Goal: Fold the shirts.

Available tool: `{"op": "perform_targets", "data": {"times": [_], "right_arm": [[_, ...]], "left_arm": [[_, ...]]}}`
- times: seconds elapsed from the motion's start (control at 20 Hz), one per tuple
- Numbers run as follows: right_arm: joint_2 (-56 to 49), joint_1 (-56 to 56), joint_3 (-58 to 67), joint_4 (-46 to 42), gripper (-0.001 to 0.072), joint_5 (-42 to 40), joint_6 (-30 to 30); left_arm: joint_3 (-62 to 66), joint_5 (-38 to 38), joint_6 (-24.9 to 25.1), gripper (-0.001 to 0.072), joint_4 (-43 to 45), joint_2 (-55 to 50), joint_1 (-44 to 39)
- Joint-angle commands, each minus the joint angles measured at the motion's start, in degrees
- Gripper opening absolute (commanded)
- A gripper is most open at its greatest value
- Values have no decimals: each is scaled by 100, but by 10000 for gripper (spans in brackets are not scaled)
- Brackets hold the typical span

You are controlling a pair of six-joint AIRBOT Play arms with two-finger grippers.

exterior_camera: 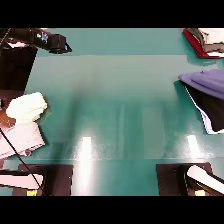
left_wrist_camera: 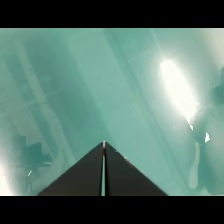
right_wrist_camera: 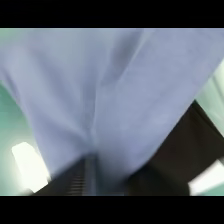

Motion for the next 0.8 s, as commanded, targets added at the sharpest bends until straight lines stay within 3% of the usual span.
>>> {"op": "perform_targets", "data": {"times": [0.0,0.15,0.3,0.55,0.6,0.7,0.75], "right_arm": [[13,-2,-2,-1071,460,599,177],[13,0,0,-988,459,813,212],[17,4,0,-337,448,918,459],[17,11,0,2173,445,1126,457],[17,11,0,2618,411,1152,455],[17,15,0,3359,47,1215,439],[17,17,0,3606,15,1220,426]], "left_arm": [[-2,-90,52,24,0,4,2],[-2,-79,50,24,0,4,2],[0,-74,46,24,-7,4,2],[0,55,46,24,-11,4,2],[0,55,48,24,-11,4,2],[0,55,46,24,-11,4,2],[0,48,48,24,-11,4,2]]}}
